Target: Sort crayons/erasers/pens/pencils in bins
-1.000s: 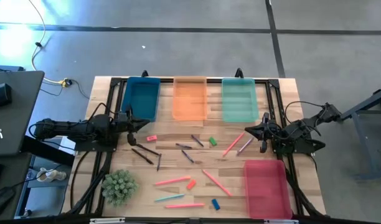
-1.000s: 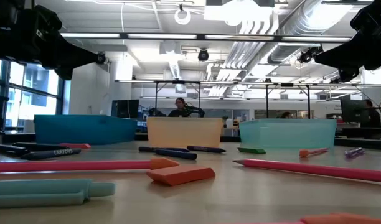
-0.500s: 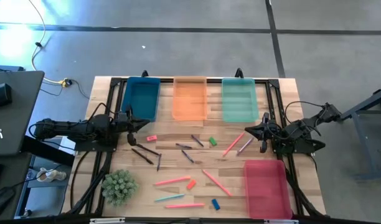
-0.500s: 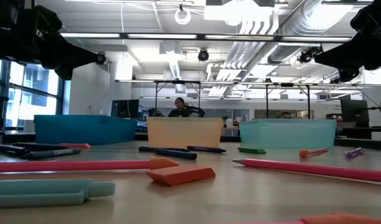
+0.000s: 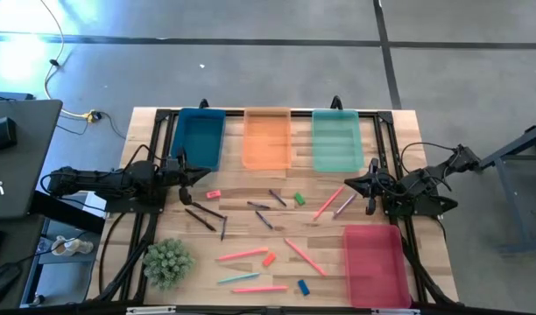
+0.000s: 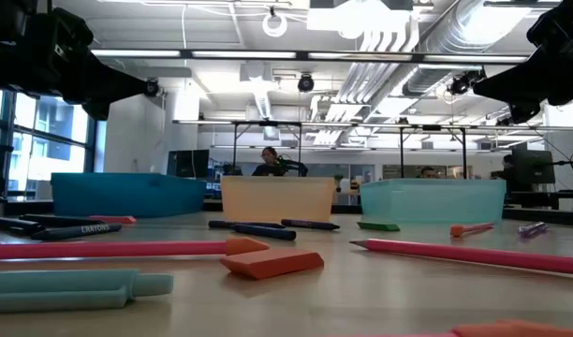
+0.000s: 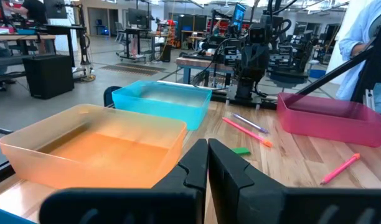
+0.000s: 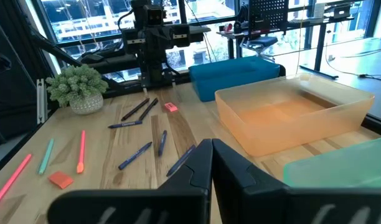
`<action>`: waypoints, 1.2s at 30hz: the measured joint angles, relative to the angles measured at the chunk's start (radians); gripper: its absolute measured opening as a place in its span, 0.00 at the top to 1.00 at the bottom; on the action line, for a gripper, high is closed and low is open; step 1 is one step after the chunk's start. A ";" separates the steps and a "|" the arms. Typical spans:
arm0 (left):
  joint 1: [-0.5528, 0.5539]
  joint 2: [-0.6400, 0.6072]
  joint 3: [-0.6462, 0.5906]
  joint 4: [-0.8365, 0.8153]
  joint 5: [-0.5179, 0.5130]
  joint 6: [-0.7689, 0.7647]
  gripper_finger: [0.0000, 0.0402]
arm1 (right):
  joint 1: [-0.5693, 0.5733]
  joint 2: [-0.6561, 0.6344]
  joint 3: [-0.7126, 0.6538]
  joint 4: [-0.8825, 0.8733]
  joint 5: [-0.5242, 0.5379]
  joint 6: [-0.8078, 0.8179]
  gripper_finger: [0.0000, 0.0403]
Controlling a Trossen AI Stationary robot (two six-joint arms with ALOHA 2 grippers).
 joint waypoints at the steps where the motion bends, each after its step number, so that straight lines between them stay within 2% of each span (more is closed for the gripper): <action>1: 0.000 0.000 0.000 0.000 0.000 0.000 0.99 | 0.000 0.000 0.000 0.000 0.000 0.000 1.00; 16: 0.000 0.000 0.000 0.006 -0.025 -0.005 0.99 | 0.000 0.000 0.000 0.000 0.000 0.000 1.00; 18: 0.000 0.000 0.000 0.005 -0.048 -0.042 0.99 | 0.000 0.000 0.000 0.000 0.000 0.000 1.00; 25: 0.000 0.000 0.000 0.006 -0.038 -0.224 0.99 | 0.000 0.000 0.000 0.000 0.000 0.000 1.00; 36: 0.000 0.000 0.000 0.008 -0.042 -0.368 0.99 | 0.000 0.000 0.000 0.000 0.000 0.000 1.00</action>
